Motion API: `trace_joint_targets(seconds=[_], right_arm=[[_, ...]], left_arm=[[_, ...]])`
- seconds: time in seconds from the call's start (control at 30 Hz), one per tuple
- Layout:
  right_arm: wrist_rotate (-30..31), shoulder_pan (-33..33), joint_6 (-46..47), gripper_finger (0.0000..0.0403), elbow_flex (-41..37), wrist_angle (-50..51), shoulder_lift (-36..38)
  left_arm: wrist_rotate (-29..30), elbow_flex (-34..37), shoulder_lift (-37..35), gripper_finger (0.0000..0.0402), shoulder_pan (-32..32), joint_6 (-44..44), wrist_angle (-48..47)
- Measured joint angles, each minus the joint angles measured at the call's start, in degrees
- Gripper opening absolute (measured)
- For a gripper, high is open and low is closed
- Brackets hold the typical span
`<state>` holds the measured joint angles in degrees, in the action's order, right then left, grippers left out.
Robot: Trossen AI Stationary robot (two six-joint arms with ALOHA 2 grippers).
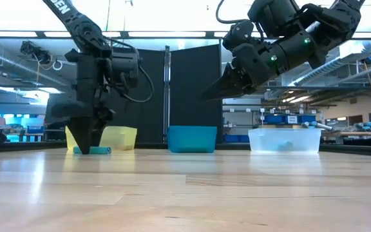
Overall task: Sort blocks
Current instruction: Put the blue block into the transparent bin
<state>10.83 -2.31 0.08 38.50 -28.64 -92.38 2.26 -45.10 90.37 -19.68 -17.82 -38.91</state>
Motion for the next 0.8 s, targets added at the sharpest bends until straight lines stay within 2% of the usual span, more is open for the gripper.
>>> trace_joint_targets(seconds=[0.2,0.4,0.43,0.67,0.8], right_arm=[[-0.02,0.00,-0.02,0.0022,0.00,0.00,0.00],[-0.02,0.00,-0.28,0.0017,0.00,0.95,0.21],[-0.02,0.00,-0.28,0.0016,0.02,1.40,0.46],[-0.04,0.00,-0.28,0.0023,0.02,4.27,2.85],[-0.04,0.00,-0.28,0.0039,0.02,3.69,3.04]], left_arm=[[-1.60,-0.04,0.98,0.0196,0.01,0.10,-0.17],[-5.07,0.10,-0.20,0.0105,0.13,0.43,0.02],[-6.45,0.11,-0.22,0.0100,0.07,0.58,0.32],[-14.11,0.20,-0.41,0.0100,0.20,3.16,3.08],[-22.22,0.46,-0.89,0.0100,0.30,4.14,7.74]])
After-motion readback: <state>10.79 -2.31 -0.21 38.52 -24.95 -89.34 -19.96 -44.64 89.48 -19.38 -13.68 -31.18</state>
